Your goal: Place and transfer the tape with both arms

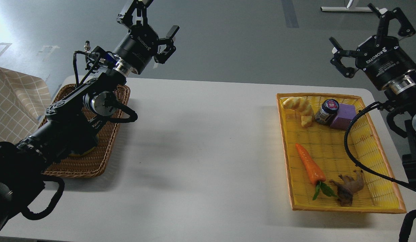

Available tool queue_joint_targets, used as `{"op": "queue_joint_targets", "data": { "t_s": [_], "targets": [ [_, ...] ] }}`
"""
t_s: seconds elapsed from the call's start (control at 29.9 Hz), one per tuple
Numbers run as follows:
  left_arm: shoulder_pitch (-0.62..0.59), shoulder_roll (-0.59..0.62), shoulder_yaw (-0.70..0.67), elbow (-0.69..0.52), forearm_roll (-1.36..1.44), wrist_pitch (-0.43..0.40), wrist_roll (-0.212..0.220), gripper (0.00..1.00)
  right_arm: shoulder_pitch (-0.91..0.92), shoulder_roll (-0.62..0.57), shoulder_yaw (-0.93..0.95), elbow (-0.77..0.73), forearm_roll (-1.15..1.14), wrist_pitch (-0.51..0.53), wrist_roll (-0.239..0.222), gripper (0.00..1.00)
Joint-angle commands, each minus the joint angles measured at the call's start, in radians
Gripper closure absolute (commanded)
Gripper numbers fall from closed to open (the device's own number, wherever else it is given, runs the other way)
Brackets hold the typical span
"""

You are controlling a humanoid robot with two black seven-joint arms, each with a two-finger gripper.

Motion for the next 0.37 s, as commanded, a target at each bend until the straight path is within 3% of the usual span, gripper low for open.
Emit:
{"op": "queue_joint_targets", "data": {
  "t_s": [0.0,0.33],
  "targets": [
    [0.000,0.001,-0.005,0.000,-0.005,0.000,0.000,0.00,0.000,0.001,0.001,0.000,0.000,0.000,0.000,0.00],
    [0.028,0.010,-0.036,-0.015,-0.017,0.000,0.000,0.00,-0.004,0.011,0.001,0.000,0.000,0.000,0.000,0.00]
  ]
}}
